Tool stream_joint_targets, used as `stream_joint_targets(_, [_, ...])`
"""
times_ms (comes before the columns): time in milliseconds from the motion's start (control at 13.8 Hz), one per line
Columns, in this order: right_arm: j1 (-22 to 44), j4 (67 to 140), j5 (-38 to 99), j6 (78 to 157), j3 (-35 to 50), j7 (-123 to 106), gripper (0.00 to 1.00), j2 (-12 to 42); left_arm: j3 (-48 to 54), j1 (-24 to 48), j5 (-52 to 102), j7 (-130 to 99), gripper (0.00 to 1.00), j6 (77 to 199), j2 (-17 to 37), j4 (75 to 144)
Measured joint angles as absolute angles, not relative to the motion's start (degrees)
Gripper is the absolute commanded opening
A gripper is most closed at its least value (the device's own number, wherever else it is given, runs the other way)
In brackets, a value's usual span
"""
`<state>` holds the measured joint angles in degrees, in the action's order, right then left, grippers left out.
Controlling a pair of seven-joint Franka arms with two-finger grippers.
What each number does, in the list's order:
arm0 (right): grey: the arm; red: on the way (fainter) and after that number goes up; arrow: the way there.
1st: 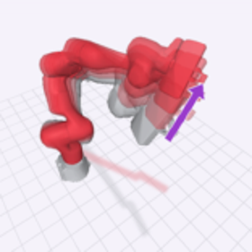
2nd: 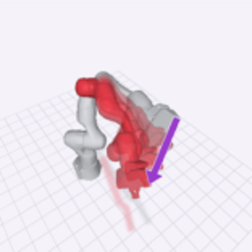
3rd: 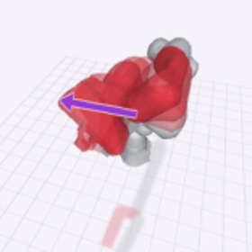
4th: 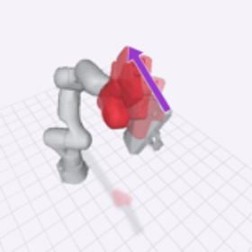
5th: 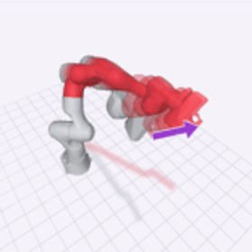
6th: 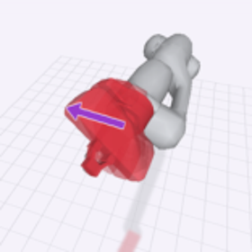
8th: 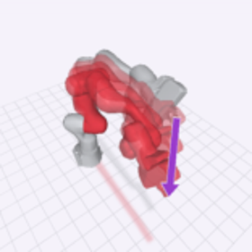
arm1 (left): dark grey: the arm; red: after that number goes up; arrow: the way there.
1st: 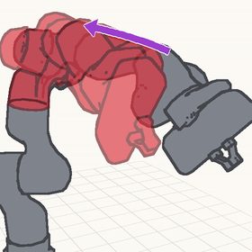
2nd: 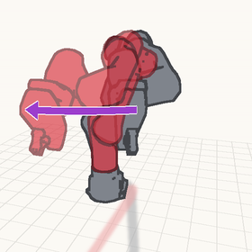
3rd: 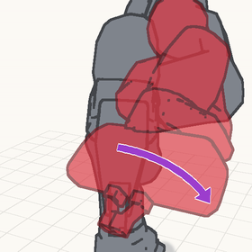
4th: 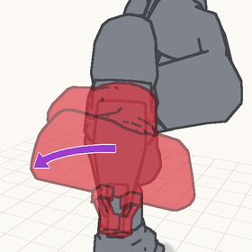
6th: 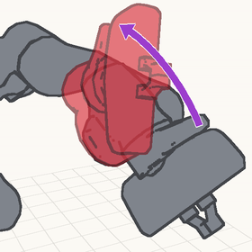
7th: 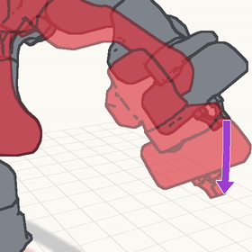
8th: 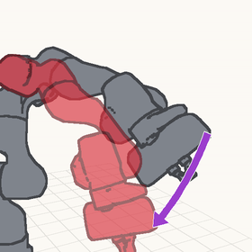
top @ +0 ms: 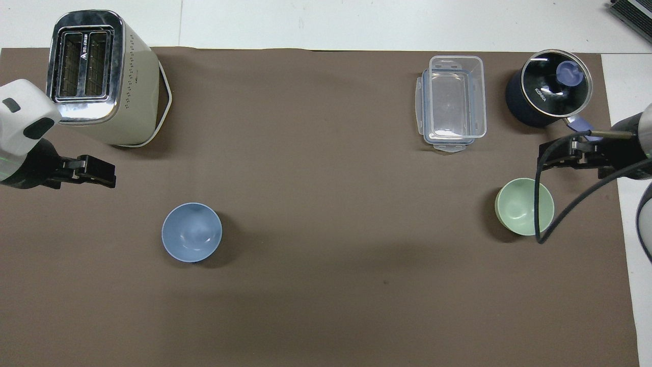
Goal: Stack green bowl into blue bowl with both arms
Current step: 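Move the left gripper toward the blue bowl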
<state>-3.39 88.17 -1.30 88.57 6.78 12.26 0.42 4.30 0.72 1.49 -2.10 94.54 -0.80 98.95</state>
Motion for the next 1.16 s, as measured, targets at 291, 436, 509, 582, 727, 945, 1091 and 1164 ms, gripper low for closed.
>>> stream_joint_targets(291, [-3.50, 88.06, -1.30, 88.58, 6.77, 12.28, 1.00, 0.42, 4.30, 0.72, 1.53, -1.94, 1.00, 98.10, -1.01, 102.08])
stream_joint_targets(436, [-3.50, 88.06, -1.30, 88.58, 6.77, 12.28, 1.00, 0.42, 4.30, 0.72, 1.54, -1.60, 1.00, 99.88, -1.22, 103.85])
stream_joint_targets(509, [-3.50, 88.06, -1.29, 88.58, 6.77, 12.28, 1.00, 0.42, 4.30, 0.72, 1.54, -1.49, 1.00, 100.52, -1.37, 104.62])
stream_joint_targets(582, [-3.50, 88.06, -1.28, 88.58, 6.77, 12.28, 1.00, 0.42, 4.30, 0.71, 1.54, -1.14, 1.00, 101.11, -1.48, 105.40])
stream_joint_targets(727, [-3.50, 88.05, -1.28, 88.58, 6.77, 12.28, 1.00, 0.42, 4.30, 0.71, 2.59, -0.27, 1.00, 104.46, -1.66, 108.07])
stream_joint_targets(945, [-3.50, 88.04, -1.28, 88.58, 6.77, 12.28, 1.00, 0.42, 4.31, 0.72, 6.23, 3.49, 1.00, 111.46, -1.78, 114.70])
stream_joint_targets(1091, [-3.50, 88.04, -1.27, 88.58, 6.77, 12.28, 1.00, 0.42, 4.31, 0.71, 8.18, 6.75, 1.00, 114.15, -1.83, 118.51])
stream_joint_targets(1164, [-3.50, 88.03, -1.27, 88.58, 6.77, 12.28, 1.00, 0.42, 4.32, 0.72, 8.69, 8.02, 1.00, 115.35, -1.91, 120.26])
